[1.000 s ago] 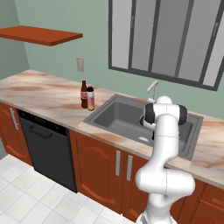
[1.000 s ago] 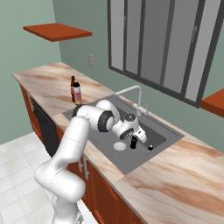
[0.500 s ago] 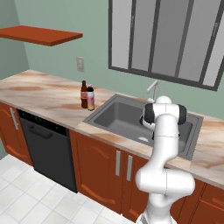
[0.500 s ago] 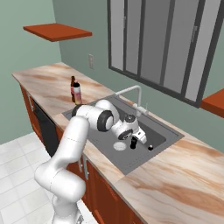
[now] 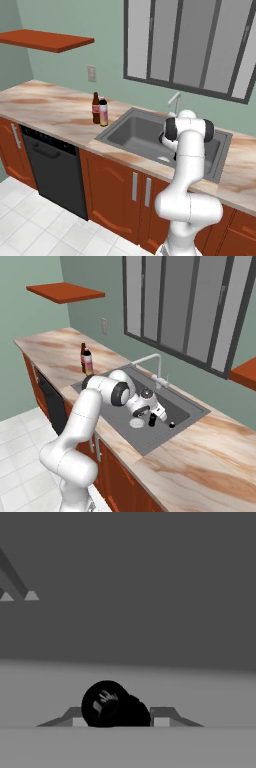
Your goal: Place the large bottle from the dining counter next to the other large bottle outside the sink, and place the small bottle from the dining counter next to the other small bottle inside the sink.
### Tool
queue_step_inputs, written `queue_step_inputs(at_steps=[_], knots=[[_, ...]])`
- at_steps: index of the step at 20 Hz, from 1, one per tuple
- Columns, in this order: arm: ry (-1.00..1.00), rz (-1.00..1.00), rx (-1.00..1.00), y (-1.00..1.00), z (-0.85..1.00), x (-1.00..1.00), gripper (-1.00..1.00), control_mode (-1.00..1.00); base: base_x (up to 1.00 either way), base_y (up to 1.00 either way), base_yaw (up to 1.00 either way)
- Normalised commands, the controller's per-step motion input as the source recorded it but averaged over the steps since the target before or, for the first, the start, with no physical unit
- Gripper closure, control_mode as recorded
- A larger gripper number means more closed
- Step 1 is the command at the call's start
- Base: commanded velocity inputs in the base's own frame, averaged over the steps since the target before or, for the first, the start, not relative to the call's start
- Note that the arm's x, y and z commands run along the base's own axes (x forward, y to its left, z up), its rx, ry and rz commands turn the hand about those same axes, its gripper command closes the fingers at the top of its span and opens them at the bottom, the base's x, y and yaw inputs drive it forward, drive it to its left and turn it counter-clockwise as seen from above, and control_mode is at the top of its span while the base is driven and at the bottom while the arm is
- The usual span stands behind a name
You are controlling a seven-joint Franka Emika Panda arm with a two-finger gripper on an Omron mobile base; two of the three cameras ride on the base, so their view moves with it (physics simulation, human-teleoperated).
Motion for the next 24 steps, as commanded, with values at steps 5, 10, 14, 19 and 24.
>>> queue_step_inputs(at_steps=[5,10,14,19,24], knots=[[0.00,0.00,0.00,0.23,-0.57,-0.42,1.00,-1.00,0.00,0.00,0.00],[0.00,0.00,0.00,0.29,-0.59,-0.42,1.00,-1.00,0.00,0.00,0.00],[0.00,0.00,0.00,0.29,-0.60,-0.34,1.00,-1.00,0.00,0.00,0.00],[0.00,0.00,0.00,0.30,-0.67,-0.33,1.00,-1.00,0.00,0.00,0.00],[0.00,0.00,0.00,0.33,-0.66,-0.33,-1.00,-1.00,0.00,0.00,0.00]])
